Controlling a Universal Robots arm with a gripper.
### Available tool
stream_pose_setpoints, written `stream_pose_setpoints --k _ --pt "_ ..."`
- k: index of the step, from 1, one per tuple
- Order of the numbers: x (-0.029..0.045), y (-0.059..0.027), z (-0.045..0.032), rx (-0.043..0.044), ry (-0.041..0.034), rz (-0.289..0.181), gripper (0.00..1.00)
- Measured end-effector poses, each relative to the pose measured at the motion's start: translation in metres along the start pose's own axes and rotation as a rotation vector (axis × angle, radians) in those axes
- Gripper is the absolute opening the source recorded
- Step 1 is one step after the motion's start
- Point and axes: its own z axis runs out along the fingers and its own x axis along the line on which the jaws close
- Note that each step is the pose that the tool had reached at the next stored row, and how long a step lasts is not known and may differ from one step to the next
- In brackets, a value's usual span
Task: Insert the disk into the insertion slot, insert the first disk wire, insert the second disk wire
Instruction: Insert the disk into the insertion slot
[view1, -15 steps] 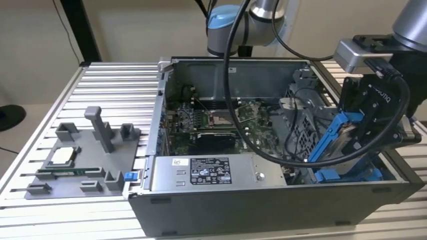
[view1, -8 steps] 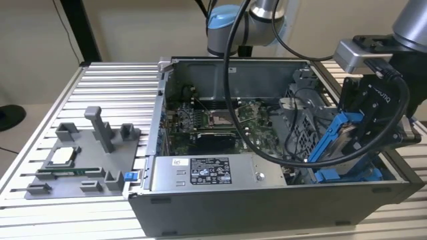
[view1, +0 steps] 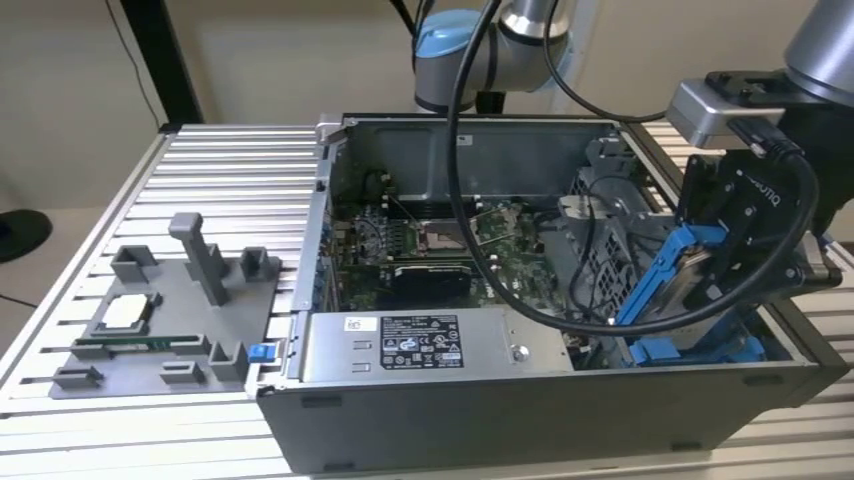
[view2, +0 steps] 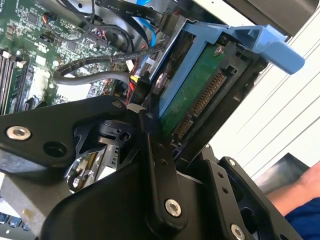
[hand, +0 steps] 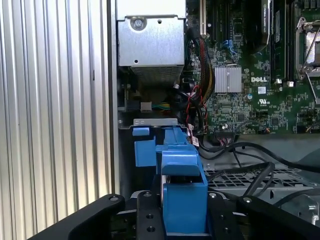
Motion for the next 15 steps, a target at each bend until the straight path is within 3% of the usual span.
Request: stream_pose_setpoints --k 6,7,15 --pt "0.0 0.0 0.0002 0.0002 -0.0002 0.0 0.0" --pt "0.0 -0.0001 0.0002 0.0002 -0.0001 0.0 1.0" --pt "0.0 0.0 0.0005 0.0 0.0 0.0 1.0"
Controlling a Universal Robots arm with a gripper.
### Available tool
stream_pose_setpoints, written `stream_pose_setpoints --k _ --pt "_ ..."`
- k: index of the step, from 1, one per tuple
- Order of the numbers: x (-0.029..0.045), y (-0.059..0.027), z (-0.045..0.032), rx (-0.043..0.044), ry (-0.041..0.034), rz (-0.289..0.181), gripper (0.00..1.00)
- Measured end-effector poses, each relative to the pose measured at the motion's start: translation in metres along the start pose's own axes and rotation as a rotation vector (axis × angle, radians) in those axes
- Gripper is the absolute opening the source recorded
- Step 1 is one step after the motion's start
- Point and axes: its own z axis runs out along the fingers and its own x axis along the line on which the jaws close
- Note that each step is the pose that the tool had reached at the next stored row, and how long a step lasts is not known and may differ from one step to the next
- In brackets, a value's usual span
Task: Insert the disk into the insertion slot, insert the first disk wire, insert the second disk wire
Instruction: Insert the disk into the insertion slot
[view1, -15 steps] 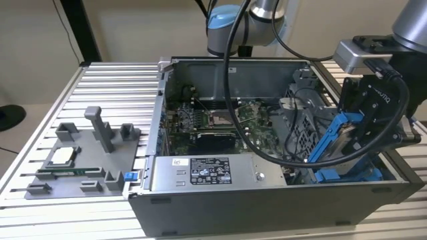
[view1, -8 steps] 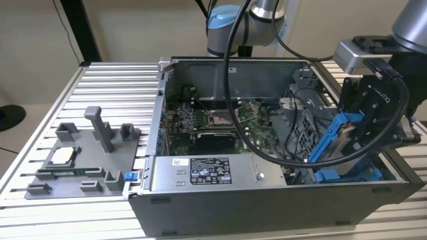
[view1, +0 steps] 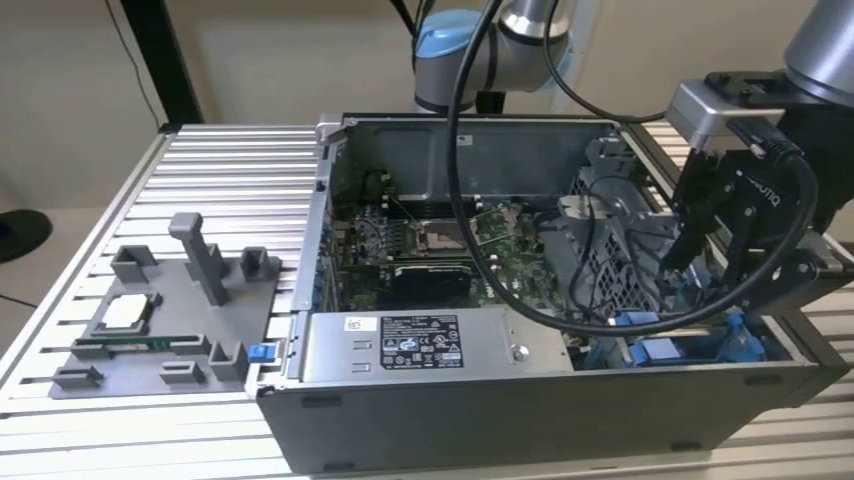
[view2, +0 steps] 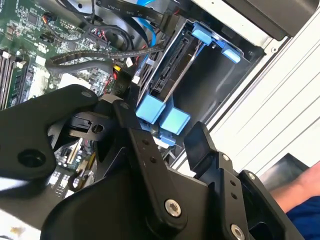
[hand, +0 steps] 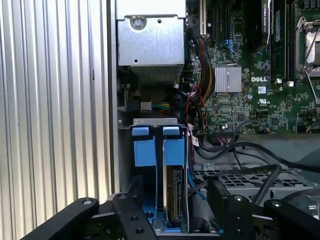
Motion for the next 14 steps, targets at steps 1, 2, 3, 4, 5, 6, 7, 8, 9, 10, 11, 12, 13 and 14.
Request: stream_pose_setpoints --k 1,2,3,4,5,6,7,8,9,10,11,12,13,14 --pt "0.0 0.0 0.0 0.0 0.0001 0.0 1.0" --pt "0.0 0.0 0.0001 0.0 0.0 0.0 1.0" --pt "0.0 0.0 0.0001 0.0 0.0 0.0 1.0" --pt "0.0 0.0 0.0001 0.0 0.0 0.0 1.0" --pt "0.0 0.0 0.0002 0.0 -0.0001 0.0 1.0" --pt "-0.0001 0.0 0.0002 0.0 -0.0002 0.0 1.0" --pt "-0.0002 0.0 -0.0002 0.0 -0.0002 0.0 1.0" --pt "-0.0002 0.0001 -0.0021 0.0 -0.0002 0.0 1.0" --pt "-0.0002 0.0002 -0.0049 -0.0001 -0.0009 0.0 1.0" --pt "-0.0002 0.0003 -0.0077 -0.0001 -0.0018 0.001 1.0" --pt "-0.0002 0.0005 -0.0107 -0.0001 -0.0024 0.001 1.0" --pt "-0.0002 0.0006 -0.0138 -0.0002 -0.0028 0.001 1.0" --pt "-0.0002 0.0007 -0.0167 -0.0002 -0.0033 0.002 1.0" --pt "-0.0002 0.0008 -0.019 -0.0002 -0.004 0.002 1.0"
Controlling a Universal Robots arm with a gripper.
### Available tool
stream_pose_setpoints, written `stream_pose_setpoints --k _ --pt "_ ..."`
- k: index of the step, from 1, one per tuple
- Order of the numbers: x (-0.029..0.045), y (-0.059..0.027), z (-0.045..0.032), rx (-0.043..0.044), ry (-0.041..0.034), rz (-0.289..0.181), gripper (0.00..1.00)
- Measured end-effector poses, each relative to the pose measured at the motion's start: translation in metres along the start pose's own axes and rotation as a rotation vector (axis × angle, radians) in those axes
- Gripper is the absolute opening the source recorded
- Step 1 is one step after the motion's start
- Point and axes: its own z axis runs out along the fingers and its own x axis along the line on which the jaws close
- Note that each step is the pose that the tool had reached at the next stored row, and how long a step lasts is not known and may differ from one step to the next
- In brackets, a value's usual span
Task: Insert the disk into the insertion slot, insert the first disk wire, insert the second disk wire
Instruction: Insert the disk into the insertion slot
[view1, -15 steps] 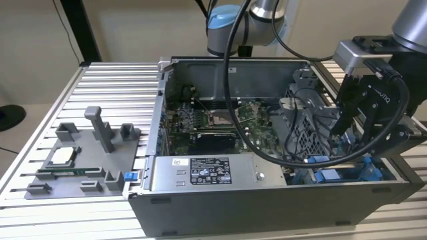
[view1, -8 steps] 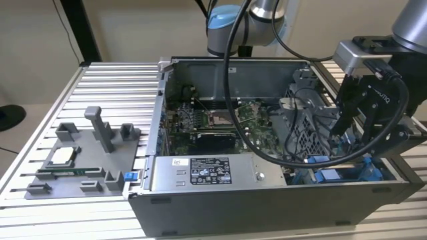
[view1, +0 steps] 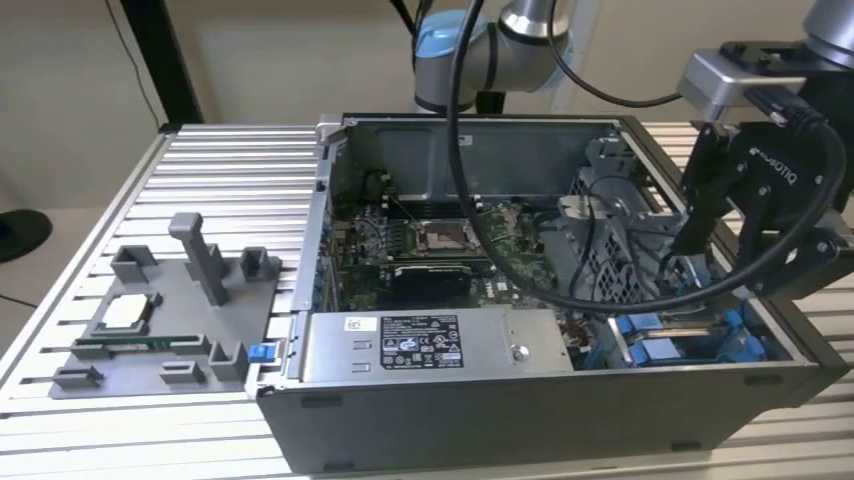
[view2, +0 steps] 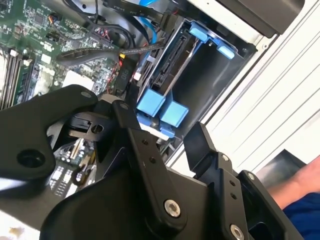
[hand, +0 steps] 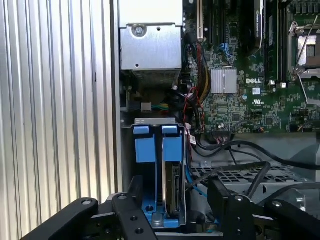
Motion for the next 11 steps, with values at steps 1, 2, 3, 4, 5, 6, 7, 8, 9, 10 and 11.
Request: stream_pose_setpoints --k 1,2,3,4,5,6,7,8,9,10,11 --pt "0.0 0.0001 -0.0016 0.0 -0.0004 0.0 1.0" --pt "-0.0002 0.0001 -0.0034 -0.0001 -0.0008 0.0 1.0" --pt "-0.0004 0.0002 -0.0049 -0.0001 -0.001 0.0 1.0" --pt "-0.0007 0.0003 -0.0061 -0.0001 -0.0011 0.0 1.0" --pt "-0.001 0.0003 -0.0075 -0.0001 -0.0011 0.001 1.0" --pt "-0.0012 0.0005 -0.01 0.0 -0.001 0.001 1.0" --pt "-0.0015 0.0005 -0.0117 -0.0001 -0.0011 0.001 1.0" --pt "-0.0021 0.0006 -0.012 -0.0001 -0.0013 0.001 1.0" --pt "-0.0028 0.0005 -0.012 -0.0001 -0.0014 0.0 1.0" --pt "-0.0038 0.0001 -0.0121 -0.0001 -0.0012 0.0 1.0" --pt "-0.0051 -0.0005 -0.0121 0.0002 -0.0012 0.0 1.0"
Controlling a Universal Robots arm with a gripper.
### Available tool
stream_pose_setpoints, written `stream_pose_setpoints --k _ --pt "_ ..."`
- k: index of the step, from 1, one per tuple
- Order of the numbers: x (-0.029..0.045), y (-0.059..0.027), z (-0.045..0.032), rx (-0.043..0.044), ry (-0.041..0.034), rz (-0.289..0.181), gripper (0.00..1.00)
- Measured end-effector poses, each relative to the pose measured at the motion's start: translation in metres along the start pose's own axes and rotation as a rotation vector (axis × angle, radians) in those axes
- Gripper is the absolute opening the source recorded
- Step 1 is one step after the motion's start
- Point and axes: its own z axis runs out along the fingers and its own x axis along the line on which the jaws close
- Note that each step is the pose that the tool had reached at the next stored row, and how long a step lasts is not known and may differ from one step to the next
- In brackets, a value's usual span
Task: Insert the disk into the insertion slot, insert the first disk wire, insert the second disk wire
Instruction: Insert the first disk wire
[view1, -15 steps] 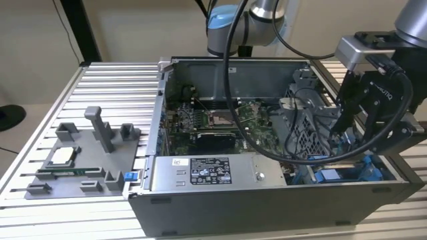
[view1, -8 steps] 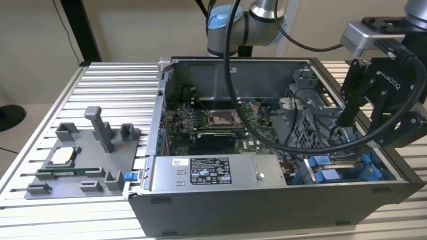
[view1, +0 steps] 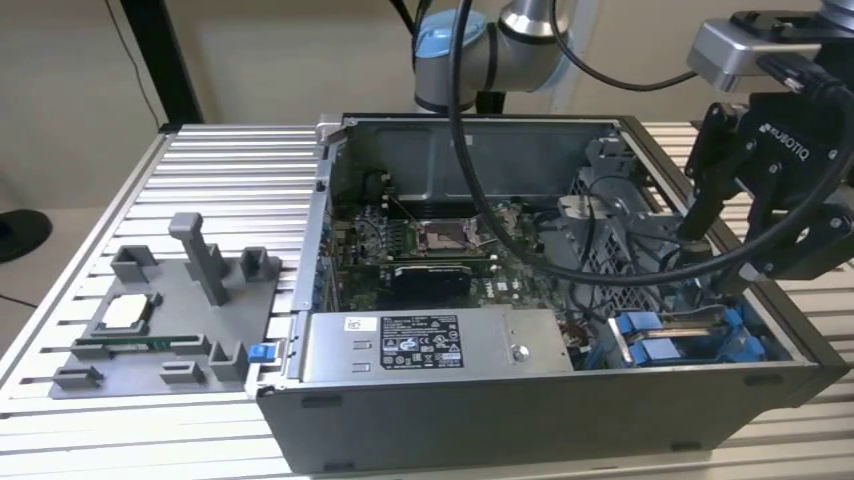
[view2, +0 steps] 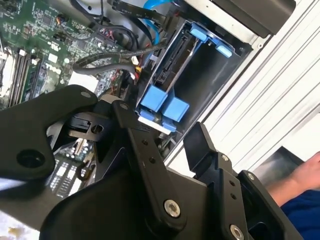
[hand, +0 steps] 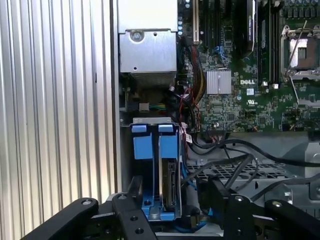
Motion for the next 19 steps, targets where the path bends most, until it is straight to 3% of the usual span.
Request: stream_pose_setpoints --k 2,8,13,19 --pt "-0.0033 -0.0003 0.0003 0.0046 -0.0001 0.0 1.0" --pt "-0.0123 -0.0004 0.0043 0.0313 0.0001 -0.001 1.0" --pt "-0.018 -0.0002 0.0096 0.0411 0.0119 -0.001 1.0" --pt "-0.0188 -0.0002 0.0101 0.0437 0.0123 -0.019 1.0"
